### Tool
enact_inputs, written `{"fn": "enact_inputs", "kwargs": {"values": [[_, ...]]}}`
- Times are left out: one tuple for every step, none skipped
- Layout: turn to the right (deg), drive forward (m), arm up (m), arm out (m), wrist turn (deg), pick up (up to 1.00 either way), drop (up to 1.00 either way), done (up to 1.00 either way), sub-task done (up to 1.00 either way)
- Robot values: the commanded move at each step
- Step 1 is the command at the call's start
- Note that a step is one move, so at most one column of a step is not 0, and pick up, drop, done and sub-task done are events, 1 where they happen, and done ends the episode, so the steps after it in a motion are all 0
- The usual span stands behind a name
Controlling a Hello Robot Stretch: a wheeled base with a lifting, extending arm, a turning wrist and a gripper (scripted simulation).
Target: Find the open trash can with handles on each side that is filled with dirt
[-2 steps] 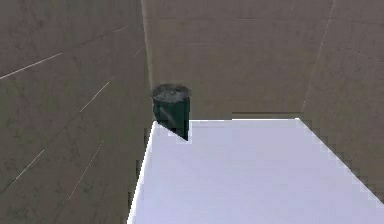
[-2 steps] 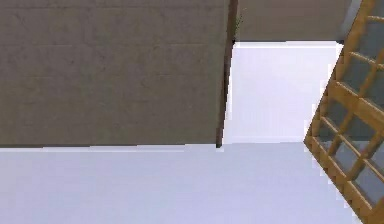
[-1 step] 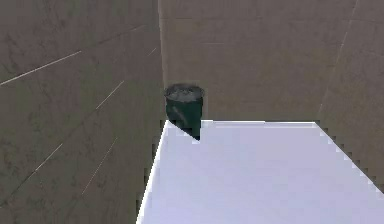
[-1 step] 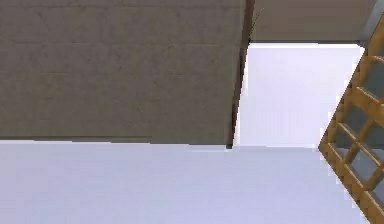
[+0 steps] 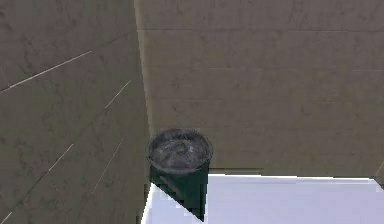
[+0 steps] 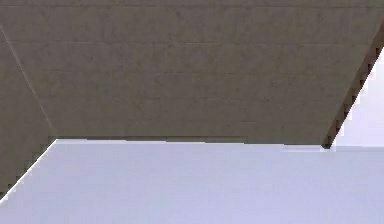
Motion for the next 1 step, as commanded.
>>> {"fn": "enact_inputs", "kwargs": {"values": [[6.0,0.0,0.0,0.0,0.0,0.0,0.0,0.0,0.0]]}}
